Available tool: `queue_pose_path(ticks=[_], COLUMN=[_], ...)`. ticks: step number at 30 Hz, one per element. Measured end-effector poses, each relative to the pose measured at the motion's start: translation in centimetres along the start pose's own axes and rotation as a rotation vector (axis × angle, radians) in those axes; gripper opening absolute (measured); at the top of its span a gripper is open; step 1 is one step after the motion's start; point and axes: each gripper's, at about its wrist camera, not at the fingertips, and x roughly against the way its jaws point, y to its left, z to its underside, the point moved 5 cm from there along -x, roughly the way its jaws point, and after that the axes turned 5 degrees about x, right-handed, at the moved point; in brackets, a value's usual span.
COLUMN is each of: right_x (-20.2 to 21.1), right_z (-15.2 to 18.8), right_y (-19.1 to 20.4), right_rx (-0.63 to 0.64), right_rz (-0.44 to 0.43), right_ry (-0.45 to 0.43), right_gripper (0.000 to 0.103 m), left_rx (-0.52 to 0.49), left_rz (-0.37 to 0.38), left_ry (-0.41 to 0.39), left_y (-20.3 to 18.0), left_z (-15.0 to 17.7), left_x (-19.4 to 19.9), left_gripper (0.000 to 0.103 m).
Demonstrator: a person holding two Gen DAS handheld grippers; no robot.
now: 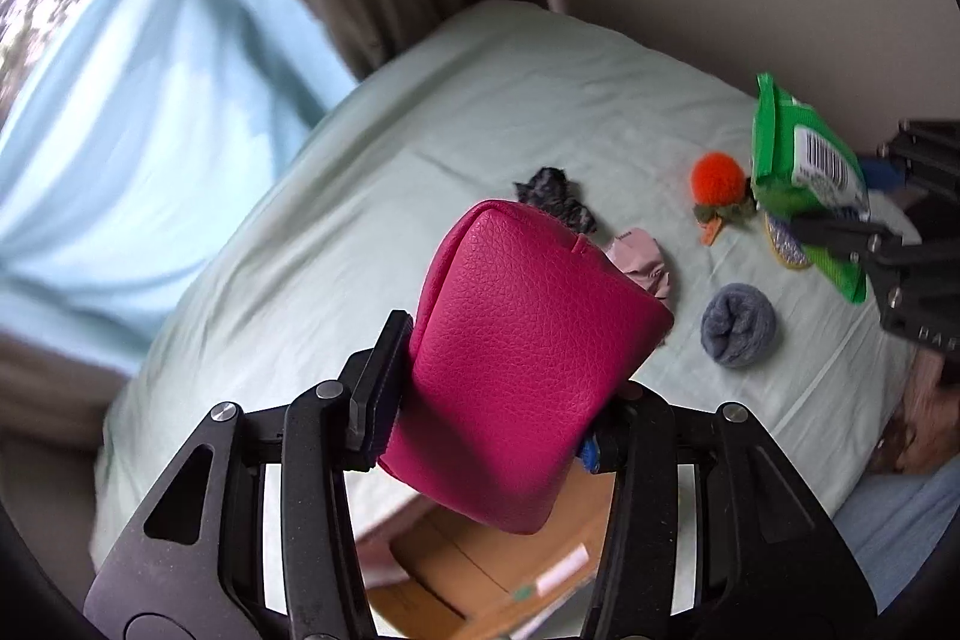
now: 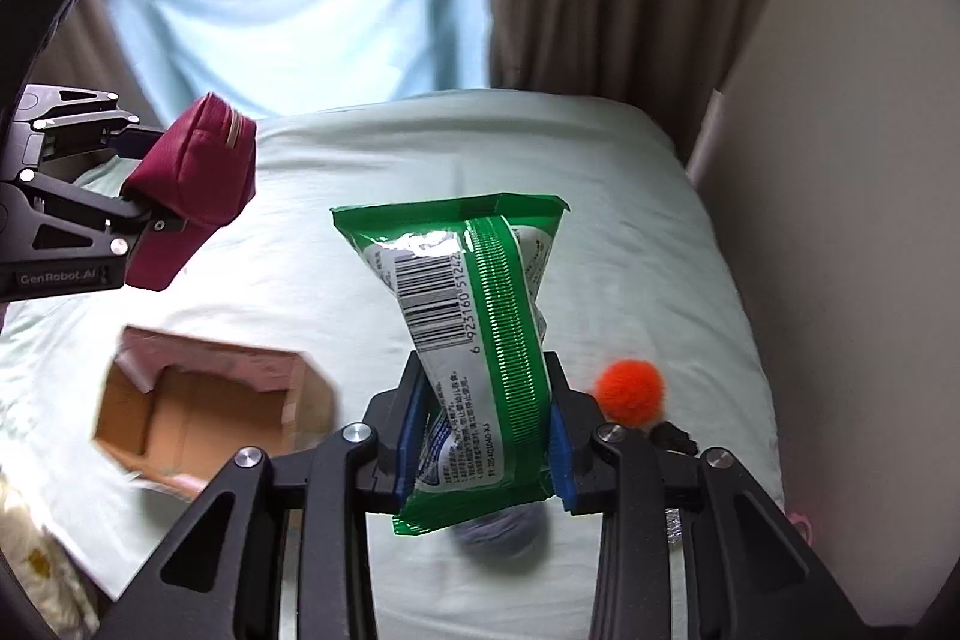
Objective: Organize soft objects
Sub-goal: 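Close the left tool on the pink pouch while the right tool grips the wipes pack, then carry both items over the cardboard box and open both tools to drop them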
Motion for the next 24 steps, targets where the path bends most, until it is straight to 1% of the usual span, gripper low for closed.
queue_pose_path(ticks=[3,6,9,11,13,17,20,24], right_x=[1.4,2.1,2.0,2.0,1.7,-0.2,-2.1,-4.9], right_z=[-0.6,-0.6,-0.6,-0.8,-0.9,-1.3,-1.4,-0.8], right_y=[2.9,6.4,10.3,12.7,14.8,18.6,20.9,22.7], right_rx=[0.052,0.103,0.158,0.173,0.180,0.170,0.119,0.063], right_rz=[-0.059,-0.121,-0.165,-0.194,-0.214,-0.234,-0.245,-0.233], right_ry=[-0.003,-0.001,0.015,0.027,0.046,0.099,0.156,0.236], right_gripper=[0.032,0.032,0.032,0.032,0.032,0.032,0.032,0.032], left_rx=[0.133,0.327,0.481,0.555,0.625,0.682,0.701,0.741], left_rz=[-0.040,-0.057,-0.075,-0.081,-0.071,-0.067,-0.044,-0.009], left_ry=[0.010,0.044,0.072,0.094,0.118,0.155,0.189,0.229], left_y=[2.1,5.2,7.9,9.1,10.5,12.5,13.5,14.6], left_z=[2.7,6.4,10.3,12.9,15.4,19.3,21.6,24.4], left_x=[2.8,4.7,5.4,4.9,4.5,3.0,1.2,-1.9], left_gripper=[0.042,0.042,0.042,0.042,0.042,0.042,0.042,0.042])
